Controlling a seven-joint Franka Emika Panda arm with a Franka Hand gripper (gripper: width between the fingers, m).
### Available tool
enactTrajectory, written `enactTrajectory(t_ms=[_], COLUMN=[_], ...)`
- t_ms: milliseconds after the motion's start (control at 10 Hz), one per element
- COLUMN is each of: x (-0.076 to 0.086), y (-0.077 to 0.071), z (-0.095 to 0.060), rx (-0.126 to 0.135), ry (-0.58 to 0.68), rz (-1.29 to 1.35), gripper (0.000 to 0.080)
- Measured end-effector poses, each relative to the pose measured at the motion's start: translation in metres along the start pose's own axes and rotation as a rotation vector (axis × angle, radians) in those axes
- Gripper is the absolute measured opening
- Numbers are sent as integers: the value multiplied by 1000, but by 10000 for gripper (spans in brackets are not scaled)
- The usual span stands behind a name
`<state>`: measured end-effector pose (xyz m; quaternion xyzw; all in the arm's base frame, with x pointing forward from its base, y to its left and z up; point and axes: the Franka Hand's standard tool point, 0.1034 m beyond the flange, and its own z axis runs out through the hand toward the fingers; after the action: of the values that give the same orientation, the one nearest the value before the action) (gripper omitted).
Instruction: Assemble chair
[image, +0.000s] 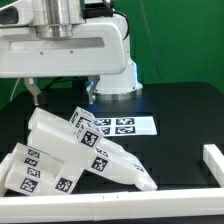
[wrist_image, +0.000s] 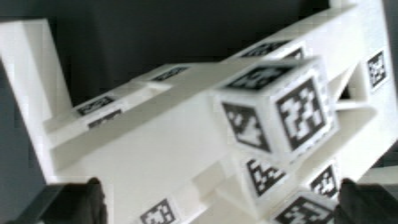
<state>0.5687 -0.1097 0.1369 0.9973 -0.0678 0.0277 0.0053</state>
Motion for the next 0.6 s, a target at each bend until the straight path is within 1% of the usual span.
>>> enactTrajectory(t_ms=[100, 200, 300, 400, 500, 600], x=[4, 8, 6, 3, 2, 0], y=[6, 19, 36, 48, 57, 62], z=[1, 6, 15, 22, 25, 26], rx=[-7, -19, -33, -42, -50, -56], ry=[3, 6, 6, 1, 6, 13], rz=[0, -8, -8, 0, 8, 15], gripper=[649, 649, 649, 649, 649, 649])
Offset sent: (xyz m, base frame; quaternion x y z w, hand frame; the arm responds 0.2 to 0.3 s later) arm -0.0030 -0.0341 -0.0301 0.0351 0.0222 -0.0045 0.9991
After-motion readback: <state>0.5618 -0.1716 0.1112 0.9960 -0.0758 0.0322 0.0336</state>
